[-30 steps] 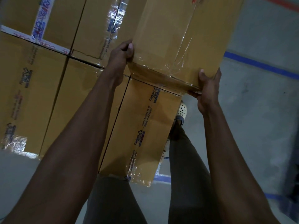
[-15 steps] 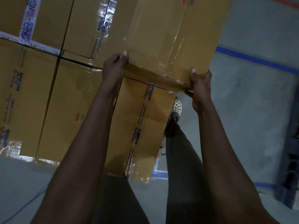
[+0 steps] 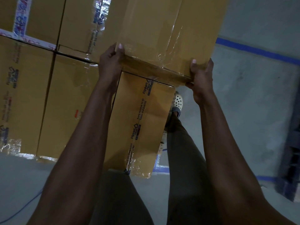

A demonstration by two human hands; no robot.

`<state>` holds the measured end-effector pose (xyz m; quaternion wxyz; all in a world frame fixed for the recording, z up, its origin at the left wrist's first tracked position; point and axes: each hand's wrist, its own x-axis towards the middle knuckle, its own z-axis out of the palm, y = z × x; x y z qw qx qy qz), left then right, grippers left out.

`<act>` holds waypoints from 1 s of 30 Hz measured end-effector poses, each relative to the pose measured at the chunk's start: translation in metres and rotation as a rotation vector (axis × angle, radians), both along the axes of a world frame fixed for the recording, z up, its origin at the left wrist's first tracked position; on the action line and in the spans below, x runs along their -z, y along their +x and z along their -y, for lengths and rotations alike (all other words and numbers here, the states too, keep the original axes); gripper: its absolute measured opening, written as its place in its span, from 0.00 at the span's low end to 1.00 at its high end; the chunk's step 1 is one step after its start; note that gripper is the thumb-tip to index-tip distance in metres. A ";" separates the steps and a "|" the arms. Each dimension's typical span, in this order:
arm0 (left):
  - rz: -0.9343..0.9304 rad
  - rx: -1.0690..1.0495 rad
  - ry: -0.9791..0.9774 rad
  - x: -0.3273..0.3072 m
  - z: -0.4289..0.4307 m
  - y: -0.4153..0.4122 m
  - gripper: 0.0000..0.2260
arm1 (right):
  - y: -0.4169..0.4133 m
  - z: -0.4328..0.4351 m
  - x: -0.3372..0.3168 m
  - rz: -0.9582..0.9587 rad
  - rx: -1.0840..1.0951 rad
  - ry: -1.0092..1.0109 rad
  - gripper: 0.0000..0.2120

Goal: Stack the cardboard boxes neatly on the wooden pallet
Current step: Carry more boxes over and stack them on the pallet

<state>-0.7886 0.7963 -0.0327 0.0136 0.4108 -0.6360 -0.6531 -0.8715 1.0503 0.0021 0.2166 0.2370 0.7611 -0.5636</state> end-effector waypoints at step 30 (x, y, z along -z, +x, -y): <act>0.041 -0.071 0.040 -0.006 -0.016 0.007 0.21 | 0.002 -0.011 0.012 -0.027 -0.047 0.053 0.36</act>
